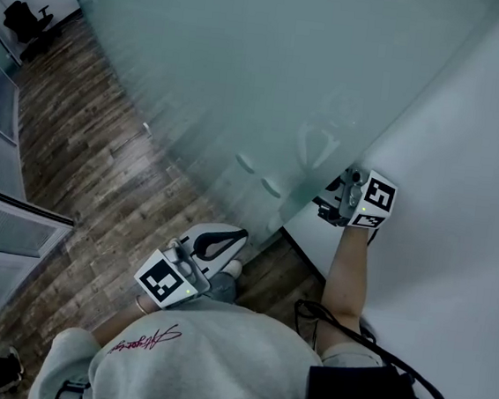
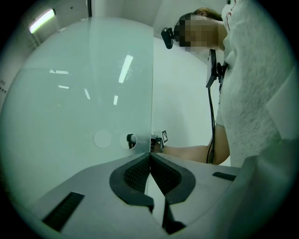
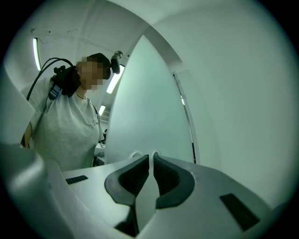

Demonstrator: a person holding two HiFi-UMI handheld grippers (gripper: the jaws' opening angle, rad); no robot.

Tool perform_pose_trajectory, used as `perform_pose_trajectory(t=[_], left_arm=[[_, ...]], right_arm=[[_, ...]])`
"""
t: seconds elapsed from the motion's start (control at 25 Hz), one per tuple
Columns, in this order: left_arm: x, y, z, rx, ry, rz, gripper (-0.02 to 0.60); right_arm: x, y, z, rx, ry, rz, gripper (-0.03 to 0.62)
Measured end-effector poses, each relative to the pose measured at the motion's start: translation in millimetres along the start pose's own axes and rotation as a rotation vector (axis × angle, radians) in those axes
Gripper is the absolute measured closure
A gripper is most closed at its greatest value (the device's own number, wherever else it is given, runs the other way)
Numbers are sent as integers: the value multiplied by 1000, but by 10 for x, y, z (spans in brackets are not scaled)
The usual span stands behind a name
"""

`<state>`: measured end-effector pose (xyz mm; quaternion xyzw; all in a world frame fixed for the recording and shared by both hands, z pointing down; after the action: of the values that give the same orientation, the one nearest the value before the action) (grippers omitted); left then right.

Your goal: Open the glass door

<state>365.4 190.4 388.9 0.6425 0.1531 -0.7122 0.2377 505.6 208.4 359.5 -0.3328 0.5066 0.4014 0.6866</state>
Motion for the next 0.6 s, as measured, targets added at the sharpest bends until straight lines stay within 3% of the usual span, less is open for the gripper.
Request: perform_pose_trajectory(t=[0.4, 0.6], left_arm=[[18, -173, -102, -21, -39, -6, 569], [90, -236, -113, -19, -58, -18, 569]], right_arm=[[5, 531, 381, -98, 4, -6, 566], [-96, 801, 392, -95, 47, -19, 568]])
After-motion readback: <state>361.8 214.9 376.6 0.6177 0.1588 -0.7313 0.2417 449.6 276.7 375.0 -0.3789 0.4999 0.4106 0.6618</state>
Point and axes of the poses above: the fingertips, and each gripper's own axes: z backward along the fingers, y to its left, x out of its top, the point moved 1 cm from there along z, backward along the fingers, and after that the axes turned 9 degrees about -y, right-handed, at the moved point
